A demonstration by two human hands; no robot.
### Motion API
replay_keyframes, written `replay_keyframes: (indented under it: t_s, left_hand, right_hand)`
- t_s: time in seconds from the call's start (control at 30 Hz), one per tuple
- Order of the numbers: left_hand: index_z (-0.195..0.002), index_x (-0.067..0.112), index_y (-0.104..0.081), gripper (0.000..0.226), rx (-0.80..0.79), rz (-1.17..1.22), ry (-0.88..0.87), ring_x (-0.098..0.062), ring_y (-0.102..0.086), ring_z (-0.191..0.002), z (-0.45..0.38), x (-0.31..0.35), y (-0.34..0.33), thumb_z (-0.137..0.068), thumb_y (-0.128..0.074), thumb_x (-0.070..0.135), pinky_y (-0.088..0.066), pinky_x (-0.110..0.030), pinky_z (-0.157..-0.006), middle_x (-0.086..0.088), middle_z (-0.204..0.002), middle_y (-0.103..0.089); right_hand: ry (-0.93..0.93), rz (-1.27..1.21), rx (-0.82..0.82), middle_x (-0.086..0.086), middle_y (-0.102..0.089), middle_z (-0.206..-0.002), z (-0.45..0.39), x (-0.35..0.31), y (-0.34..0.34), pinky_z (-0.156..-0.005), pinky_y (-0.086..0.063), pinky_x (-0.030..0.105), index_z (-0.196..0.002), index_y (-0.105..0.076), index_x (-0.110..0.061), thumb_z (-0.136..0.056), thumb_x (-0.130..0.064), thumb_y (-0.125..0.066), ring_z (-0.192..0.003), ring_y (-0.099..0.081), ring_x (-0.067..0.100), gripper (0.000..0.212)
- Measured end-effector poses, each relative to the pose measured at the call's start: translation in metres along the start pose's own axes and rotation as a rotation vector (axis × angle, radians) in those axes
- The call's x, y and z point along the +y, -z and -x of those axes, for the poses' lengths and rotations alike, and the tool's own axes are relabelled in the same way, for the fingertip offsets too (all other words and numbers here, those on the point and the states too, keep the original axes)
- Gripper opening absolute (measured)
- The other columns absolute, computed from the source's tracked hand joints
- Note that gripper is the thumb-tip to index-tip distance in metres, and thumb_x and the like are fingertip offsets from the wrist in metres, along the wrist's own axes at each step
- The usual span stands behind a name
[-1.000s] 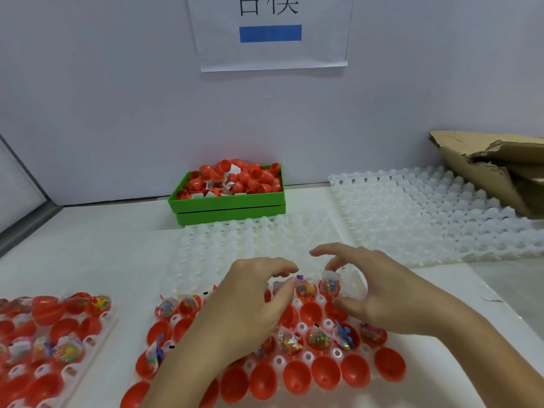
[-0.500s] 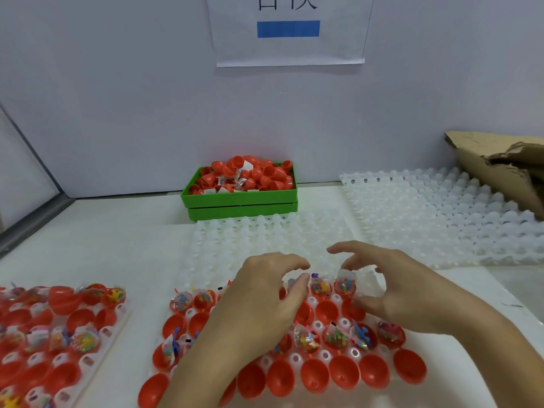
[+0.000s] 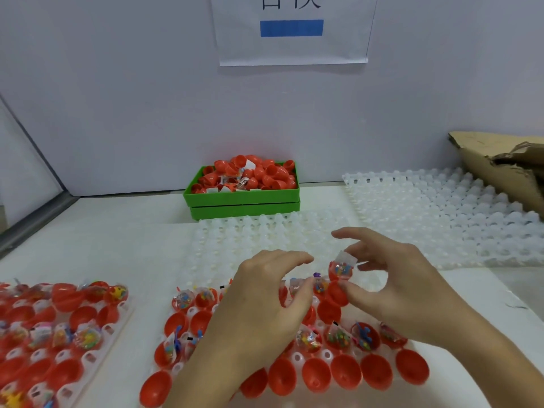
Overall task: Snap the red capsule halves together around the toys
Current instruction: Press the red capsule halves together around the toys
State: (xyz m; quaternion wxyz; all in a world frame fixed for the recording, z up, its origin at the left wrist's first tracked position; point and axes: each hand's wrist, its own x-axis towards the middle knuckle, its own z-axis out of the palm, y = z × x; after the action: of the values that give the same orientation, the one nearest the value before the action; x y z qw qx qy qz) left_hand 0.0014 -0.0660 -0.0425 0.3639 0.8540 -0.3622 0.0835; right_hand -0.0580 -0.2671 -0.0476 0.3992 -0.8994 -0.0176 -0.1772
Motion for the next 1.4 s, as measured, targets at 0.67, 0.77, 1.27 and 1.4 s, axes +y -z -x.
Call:
replay_keyframes:
  t_s: [0.67, 0.77, 1.27, 1.4]
  left_hand:
    - [-0.115, 0.038, -0.064, 0.034, 0.053, 0.345, 0.008, -0.005, -0.068, -0.09, -0.001, 0.001, 0.001, -0.084, -0.068, 0.025, -0.056, -0.017, -0.071, 0.019, -0.095, -0.069]
    - [-0.111, 0.038, -0.062, 0.032, 0.001, 0.386, -0.014, -0.012, -0.068, -0.087, -0.002, 0.002, 0.003, -0.086, -0.064, 0.019, -0.056, -0.021, -0.07, 0.01, -0.092, -0.069]
    - [-0.091, 0.022, -0.074, 0.03, 0.085, 0.326, -0.063, -0.017, -0.065, -0.087, -0.004, 0.002, -0.004, -0.095, -0.054, 0.044, -0.051, -0.032, -0.07, 0.009, -0.086, -0.069]
    - [-0.091, 0.022, -0.076, 0.033, 0.092, 0.346, -0.079, -0.012, -0.067, -0.094, -0.004, 0.002, -0.002, -0.093, -0.054, 0.046, -0.053, -0.029, -0.073, 0.014, -0.092, -0.07]
  right_hand:
    - [-0.087, -0.454, 0.102, -0.006, -0.073, -0.097, 0.004, -0.024, -0.013, -0.077, -0.059, 0.026, -0.115, -0.067, -0.034, -0.073, -0.009, -0.082, -0.088, -0.072, 0.013, 0.051]
    - [-0.102, -0.476, 0.095, -0.005, -0.076, -0.092, 0.004, -0.024, -0.013, -0.077, -0.057, 0.021, -0.113, -0.069, -0.033, -0.075, -0.007, -0.08, -0.087, -0.073, 0.013, 0.047]
    - [-0.074, -0.48, 0.094, -0.006, -0.072, -0.09, 0.008, -0.03, -0.02, -0.071, -0.059, 0.022, -0.109, -0.07, -0.031, -0.058, -0.031, -0.08, -0.081, -0.074, 0.012, 0.052]
    - [-0.072, -0.471, 0.094, -0.007, -0.072, -0.09, 0.008, -0.031, -0.02, -0.072, -0.059, 0.023, -0.109, -0.07, -0.032, -0.058, -0.034, -0.079, -0.082, -0.074, 0.012, 0.052]
